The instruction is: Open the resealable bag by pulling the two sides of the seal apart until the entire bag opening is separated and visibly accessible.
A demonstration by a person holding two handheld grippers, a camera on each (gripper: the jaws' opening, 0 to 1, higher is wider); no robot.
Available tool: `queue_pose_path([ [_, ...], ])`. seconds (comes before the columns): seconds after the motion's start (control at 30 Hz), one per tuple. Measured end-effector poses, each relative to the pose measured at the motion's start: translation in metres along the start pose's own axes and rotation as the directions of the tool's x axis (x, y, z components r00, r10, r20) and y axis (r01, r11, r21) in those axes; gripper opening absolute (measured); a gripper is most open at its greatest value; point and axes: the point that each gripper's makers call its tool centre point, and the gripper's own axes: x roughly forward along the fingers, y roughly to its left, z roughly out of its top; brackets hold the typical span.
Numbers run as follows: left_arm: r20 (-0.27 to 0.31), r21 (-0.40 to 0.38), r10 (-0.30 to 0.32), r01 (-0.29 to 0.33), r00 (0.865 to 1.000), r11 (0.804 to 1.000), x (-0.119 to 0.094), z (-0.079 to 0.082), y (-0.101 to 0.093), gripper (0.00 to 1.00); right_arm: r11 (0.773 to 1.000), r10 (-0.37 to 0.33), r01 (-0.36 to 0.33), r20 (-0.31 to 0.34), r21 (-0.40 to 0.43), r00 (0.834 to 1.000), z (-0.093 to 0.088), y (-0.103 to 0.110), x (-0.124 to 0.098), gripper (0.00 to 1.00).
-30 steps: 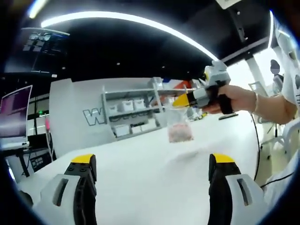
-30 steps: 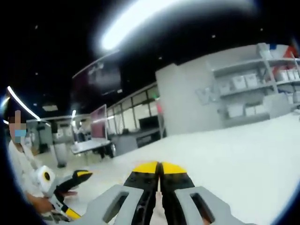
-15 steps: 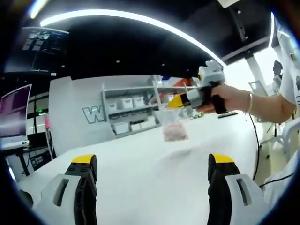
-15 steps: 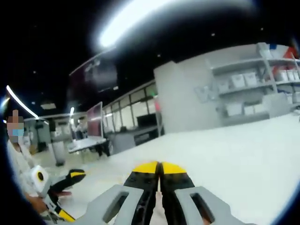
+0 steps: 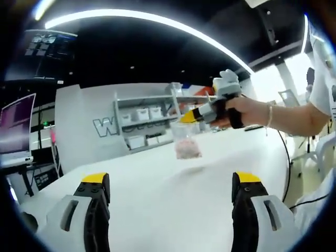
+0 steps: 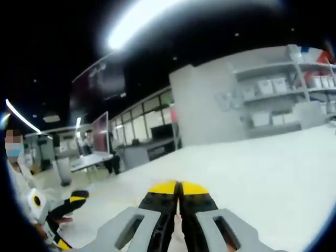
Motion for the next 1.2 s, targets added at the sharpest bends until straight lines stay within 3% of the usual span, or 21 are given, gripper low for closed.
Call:
queue_pose_path([
  [0.6,0.001,0.002,0.004,-0.004,1.0,1.0,0.001,0.002,-0.001,0.95,0.998,-0.058,0.058,-0.039,0.006,0.998,-0.006,-0.032,0.031,0.0],
  [1.2,-0.001,0.013,-0.004,0.004,1.0,1.0,0.002,0.003,-0.003,0.94,0.997,-0.074,0.072,-0.06,-0.033,0.995,0.0,-0.039,0.062,0.0],
])
